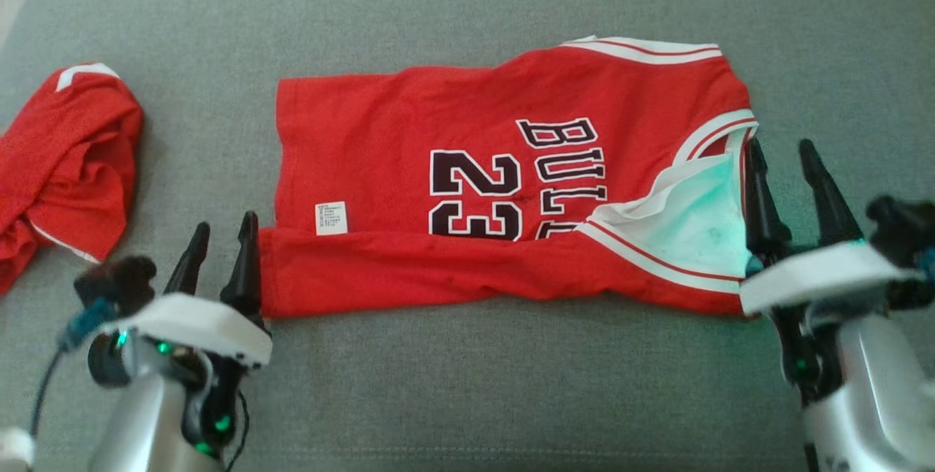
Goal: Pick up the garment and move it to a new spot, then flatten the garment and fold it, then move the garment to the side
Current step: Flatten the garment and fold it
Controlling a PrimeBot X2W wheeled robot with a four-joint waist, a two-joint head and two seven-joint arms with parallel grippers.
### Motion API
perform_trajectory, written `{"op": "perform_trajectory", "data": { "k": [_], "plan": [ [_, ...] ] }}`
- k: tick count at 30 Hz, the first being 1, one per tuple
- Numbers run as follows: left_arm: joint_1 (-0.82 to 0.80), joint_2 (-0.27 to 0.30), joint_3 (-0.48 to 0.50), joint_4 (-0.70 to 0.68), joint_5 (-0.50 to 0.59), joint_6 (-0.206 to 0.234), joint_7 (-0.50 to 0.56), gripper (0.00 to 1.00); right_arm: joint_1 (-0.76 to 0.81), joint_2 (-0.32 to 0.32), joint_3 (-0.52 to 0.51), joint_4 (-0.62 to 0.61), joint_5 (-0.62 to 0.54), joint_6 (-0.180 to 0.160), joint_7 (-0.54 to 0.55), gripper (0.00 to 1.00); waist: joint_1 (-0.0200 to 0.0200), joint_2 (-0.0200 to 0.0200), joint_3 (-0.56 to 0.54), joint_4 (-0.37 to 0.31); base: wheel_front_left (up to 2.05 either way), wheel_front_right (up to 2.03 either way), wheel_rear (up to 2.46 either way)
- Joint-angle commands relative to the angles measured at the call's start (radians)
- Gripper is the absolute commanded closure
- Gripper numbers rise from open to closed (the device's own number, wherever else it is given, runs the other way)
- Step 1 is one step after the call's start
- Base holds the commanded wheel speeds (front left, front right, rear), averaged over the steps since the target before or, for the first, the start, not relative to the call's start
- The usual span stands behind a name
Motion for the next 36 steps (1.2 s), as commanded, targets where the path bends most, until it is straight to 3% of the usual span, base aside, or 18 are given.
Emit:
{"op": "perform_trajectory", "data": {
  "k": [1, 8, 18, 29, 36],
  "plan": [
    [0.011, 0.012, 0.032, -0.057, 0.029, 0.023, -0.055, 0.0, 0.031, -0.006, 0.013, -0.071, -0.045, 0.008, -0.038, 0.0, 0.0, -0.0001, -0.014, 0.001, 0.0, 0.0, 0.0],
    [0.104, -0.015, 0.015, -0.194, 0.14, 0.1, -0.158, 0.0, 0.172, 0.009, 0.007, -0.235, -0.198, 0.008, -0.071, 0.0, 0.0, -0.0001, -0.064, -0.001, 0.0, 0.0, 0.0],
    [0.202, -0.009, -0.032, -0.258, 0.25, 0.135, -0.168, 0.0, 0.334, 0.045, -0.015, -0.361, -0.233, 0.008, -0.017, 0.0, 0.0, -0.0001, -0.108, -0.004, 0.0, 0.0, 0.0],
    [0.203, -0.001, -0.038, -0.243, 0.248, 0.137, -0.161, 0.0, 0.341, 0.056, -0.024, -0.358, -0.211, 0.008, 0.001, 0.0, 0.0, -0.0001, -0.103, -0.004, 0.0, 0.0, 0.0],
    [0.152, -0.011, -0.055, -0.107, 0.187, 0.087, -0.065, 0.0, 0.28, 0.057, -0.046, -0.213, -0.204, 0.008, 0.065, 0.0, 0.0, -0.0001, -0.062, 0.003, 0.0, 0.0, 0.0]
  ]
}}
